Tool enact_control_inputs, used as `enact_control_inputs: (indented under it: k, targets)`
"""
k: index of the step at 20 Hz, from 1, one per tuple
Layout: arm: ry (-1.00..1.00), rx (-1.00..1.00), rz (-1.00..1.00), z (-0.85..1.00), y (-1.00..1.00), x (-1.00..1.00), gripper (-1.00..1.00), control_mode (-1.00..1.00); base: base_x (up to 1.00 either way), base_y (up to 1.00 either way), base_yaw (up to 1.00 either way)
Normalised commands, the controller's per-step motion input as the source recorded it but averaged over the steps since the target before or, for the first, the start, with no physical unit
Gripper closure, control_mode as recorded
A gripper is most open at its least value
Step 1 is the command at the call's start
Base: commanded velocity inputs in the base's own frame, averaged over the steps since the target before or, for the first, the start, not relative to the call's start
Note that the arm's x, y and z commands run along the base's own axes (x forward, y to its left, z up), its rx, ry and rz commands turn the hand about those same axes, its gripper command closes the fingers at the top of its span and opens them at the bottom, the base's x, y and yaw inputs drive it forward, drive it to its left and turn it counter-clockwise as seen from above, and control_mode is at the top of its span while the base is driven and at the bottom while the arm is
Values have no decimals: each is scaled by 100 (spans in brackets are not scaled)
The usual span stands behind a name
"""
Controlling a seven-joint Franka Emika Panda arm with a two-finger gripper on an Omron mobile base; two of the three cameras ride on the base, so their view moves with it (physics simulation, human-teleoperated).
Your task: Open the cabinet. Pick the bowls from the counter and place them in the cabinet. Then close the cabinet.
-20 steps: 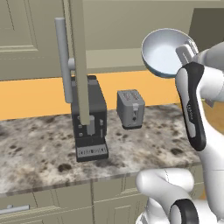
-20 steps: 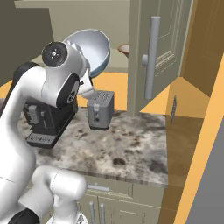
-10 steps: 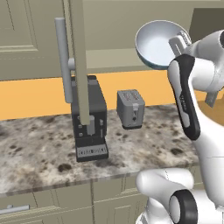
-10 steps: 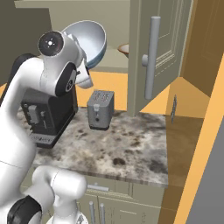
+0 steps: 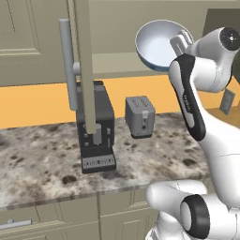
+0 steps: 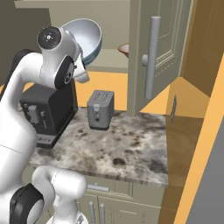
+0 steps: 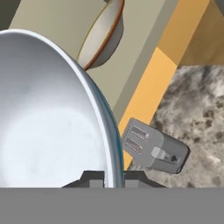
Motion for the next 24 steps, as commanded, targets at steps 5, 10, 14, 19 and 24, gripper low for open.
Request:
enact_control_inputs:
  k: [5,10,14,19,24]
  targets:
    - [0,0,2,0,26,19,100,-100,0,0,0]
    - [0,0,3,0,16,30,100,-100,0,0,0]
    - [0,0,2,0,11,39,100,-100,0,0,0]
    - [0,0,2,0,11,42,100,-100,0,0,0]
    - [0,1,0,0,12,46,100,-100,0,0,0]
